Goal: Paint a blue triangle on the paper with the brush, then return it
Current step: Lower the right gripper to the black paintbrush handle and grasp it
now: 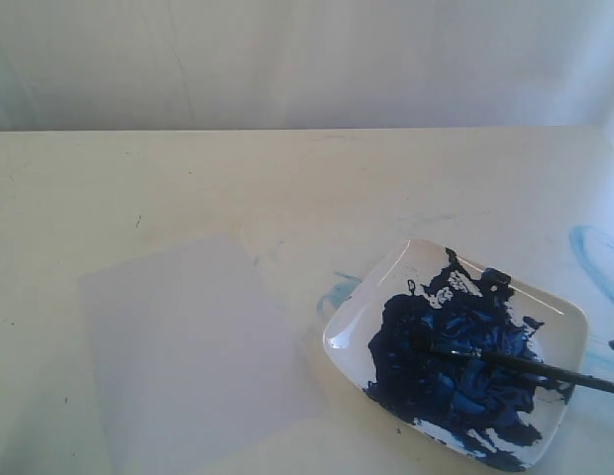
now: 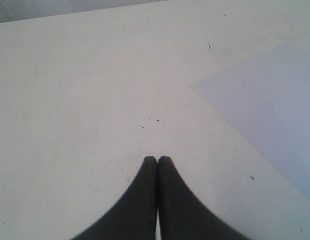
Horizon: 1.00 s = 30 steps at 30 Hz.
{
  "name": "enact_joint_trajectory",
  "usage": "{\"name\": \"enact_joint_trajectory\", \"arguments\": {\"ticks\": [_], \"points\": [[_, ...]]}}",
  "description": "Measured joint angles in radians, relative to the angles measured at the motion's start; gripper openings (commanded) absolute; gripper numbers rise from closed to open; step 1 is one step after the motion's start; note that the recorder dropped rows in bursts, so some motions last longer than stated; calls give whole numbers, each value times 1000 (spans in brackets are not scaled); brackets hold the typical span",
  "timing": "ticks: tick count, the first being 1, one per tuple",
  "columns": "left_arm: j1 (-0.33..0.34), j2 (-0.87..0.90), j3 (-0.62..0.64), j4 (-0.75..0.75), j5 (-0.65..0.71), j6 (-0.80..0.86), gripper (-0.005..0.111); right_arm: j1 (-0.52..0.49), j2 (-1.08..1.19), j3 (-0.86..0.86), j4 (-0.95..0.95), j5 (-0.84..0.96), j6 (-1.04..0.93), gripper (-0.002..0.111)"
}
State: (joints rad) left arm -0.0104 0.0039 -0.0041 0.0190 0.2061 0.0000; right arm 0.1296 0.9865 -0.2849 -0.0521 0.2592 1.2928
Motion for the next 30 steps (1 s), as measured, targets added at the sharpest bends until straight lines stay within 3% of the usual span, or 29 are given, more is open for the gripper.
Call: {"name": "enact_joint_trajectory", "arguments": {"ticks": [5,21,30], "points": [[0,0,0,0,0,0,0,0,19,0,-13,6,174,51],[0,0,0,0,0,0,0,0,167,4,-20,-78,337,43],[0,0,0,0,0,0,0,-49,242,4,-22,-134,361,43]]}}
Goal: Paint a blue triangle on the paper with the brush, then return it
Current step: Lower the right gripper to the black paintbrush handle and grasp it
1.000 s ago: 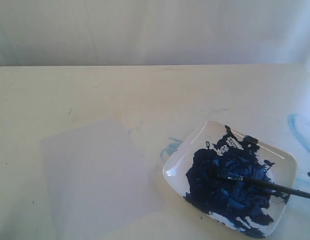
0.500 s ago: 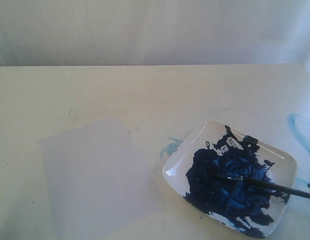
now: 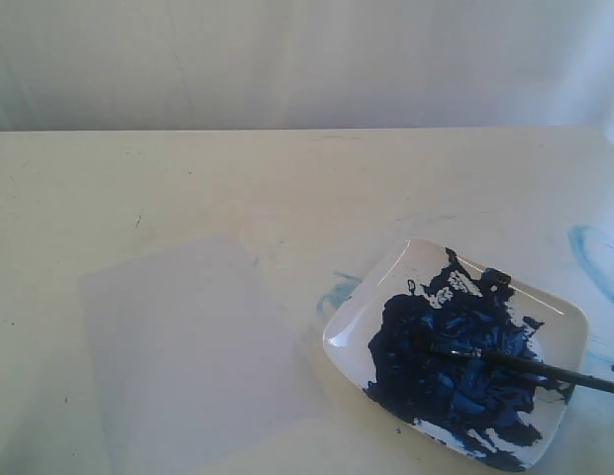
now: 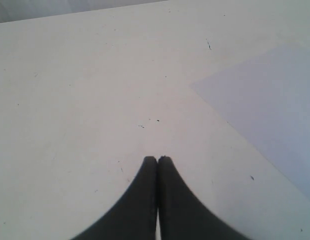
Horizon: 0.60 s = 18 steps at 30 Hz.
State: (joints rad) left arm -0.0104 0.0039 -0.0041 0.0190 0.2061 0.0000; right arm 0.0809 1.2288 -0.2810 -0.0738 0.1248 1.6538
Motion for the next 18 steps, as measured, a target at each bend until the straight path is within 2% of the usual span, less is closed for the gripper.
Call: {"name": "enact_joint_trajectory", "arguments": {"ticks": [18], "points": [[0,0,0,0,0,0,0,-13,154,0,-8,-154,0,43]]}}
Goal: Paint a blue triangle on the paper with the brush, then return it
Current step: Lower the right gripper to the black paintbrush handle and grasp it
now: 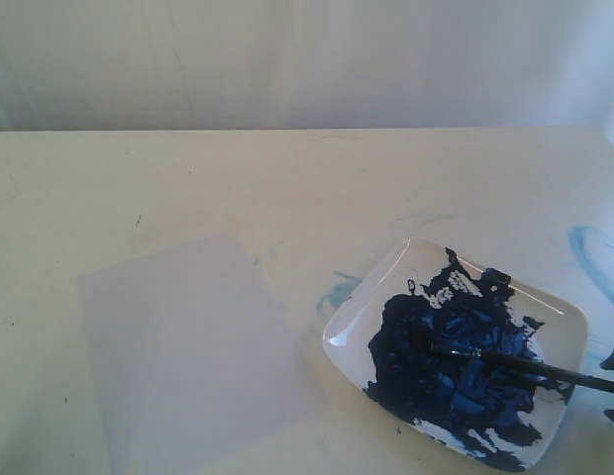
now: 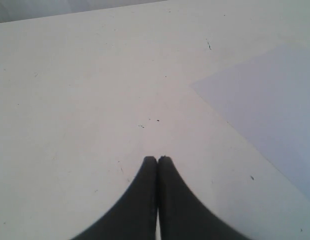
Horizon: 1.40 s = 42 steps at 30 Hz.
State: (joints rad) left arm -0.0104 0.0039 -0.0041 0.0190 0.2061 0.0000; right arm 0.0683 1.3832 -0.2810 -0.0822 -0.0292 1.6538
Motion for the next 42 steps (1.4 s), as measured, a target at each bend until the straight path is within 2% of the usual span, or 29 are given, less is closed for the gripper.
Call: {"name": "enact_joint_trajectory", "arguments": {"ticks": [20,42], "points": [[0,0,0,0,0,0,0,0,24,0,0,-47,0,38],[0,0,0,0,0,0,0,0,26,0,0,-29,0,38]]}}
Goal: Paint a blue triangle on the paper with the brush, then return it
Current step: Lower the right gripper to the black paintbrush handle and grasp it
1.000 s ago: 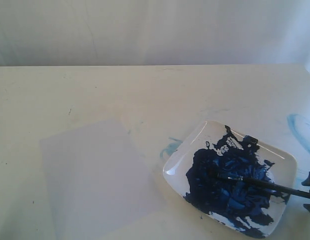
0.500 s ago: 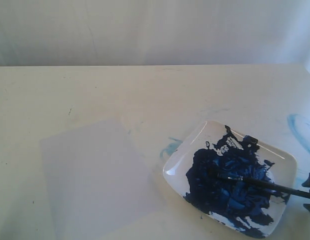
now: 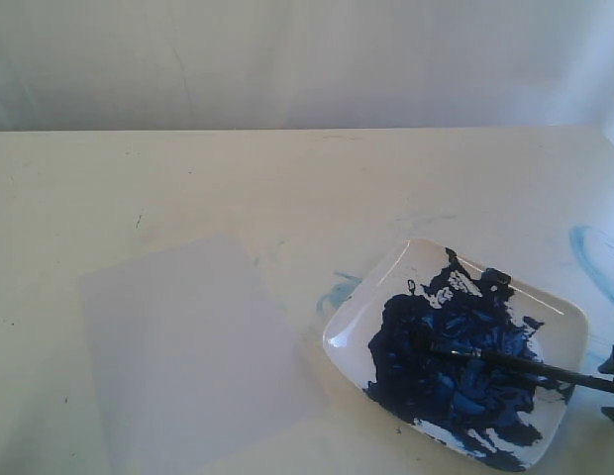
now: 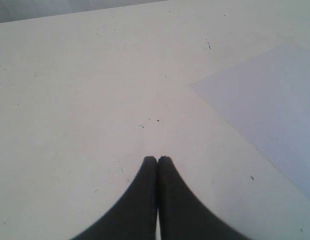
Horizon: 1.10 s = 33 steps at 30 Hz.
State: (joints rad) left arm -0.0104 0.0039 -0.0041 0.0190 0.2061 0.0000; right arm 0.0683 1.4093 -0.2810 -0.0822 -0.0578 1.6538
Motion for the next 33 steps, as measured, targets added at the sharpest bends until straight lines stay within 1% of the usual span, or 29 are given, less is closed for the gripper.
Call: {"name": "enact_joint_trajectory", "arguments": {"ticks": [4,10,18,26,33], "points": [[0,0,0,0,0,0,0,0,15,0,0,0,0,37],[0,0,0,0,0,0,0,0,47,-2,2,-34,0,27],[0,0,0,0,0,0,0,-5,55,-2,2,-54,0,25],[0,0,0,0,0,0,0,-5,63,-2,7,-66,2,8],[0,0,0,0,0,0,0,-5,63,-2,20,-66,3,5]]}}
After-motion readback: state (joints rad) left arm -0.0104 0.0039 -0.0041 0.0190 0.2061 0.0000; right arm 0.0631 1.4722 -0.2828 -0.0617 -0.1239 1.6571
